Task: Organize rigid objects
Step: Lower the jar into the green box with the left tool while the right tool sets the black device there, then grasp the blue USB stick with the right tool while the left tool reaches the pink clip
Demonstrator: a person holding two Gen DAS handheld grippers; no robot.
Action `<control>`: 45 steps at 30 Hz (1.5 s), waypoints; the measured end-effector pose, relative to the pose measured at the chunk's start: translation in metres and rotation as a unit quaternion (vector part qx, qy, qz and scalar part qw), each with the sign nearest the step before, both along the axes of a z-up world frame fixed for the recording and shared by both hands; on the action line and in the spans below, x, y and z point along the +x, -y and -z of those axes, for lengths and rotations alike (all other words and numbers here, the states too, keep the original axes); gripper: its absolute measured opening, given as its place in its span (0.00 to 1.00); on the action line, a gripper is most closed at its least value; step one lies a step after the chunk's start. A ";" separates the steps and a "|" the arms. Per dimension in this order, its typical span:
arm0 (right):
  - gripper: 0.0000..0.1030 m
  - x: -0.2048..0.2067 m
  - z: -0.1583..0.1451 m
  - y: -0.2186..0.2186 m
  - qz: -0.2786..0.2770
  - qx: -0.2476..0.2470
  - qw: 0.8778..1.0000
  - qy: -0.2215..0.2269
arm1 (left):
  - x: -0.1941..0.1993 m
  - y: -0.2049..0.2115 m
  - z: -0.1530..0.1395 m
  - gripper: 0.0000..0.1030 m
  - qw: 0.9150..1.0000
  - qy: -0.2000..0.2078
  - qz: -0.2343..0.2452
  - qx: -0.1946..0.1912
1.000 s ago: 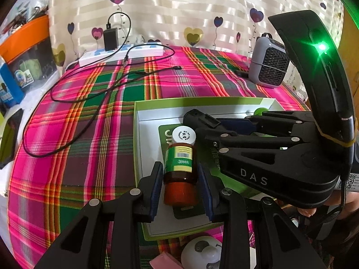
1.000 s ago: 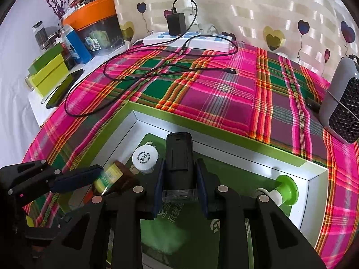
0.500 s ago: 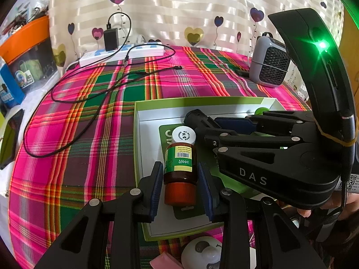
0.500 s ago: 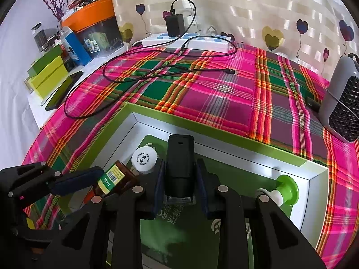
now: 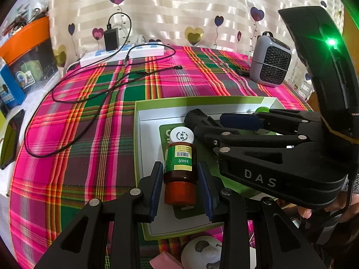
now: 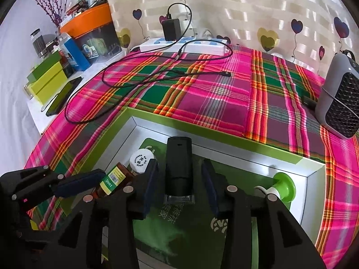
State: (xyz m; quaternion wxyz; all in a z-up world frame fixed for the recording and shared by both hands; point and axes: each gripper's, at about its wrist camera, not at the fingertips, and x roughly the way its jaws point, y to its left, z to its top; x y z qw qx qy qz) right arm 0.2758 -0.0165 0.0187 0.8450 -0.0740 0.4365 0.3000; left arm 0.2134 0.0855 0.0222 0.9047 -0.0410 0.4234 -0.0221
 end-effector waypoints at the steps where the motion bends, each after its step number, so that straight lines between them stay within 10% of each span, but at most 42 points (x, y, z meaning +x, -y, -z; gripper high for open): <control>1: 0.40 -0.001 0.000 0.000 0.000 0.000 1.000 0.001 | -0.001 -0.001 0.000 0.30 1.000 0.000 0.000 -0.001; 45: 0.40 -0.136 -0.028 0.100 0.132 0.041 0.987 0.079 | -0.118 -0.049 -0.014 0.32 0.996 0.051 -0.041 -0.064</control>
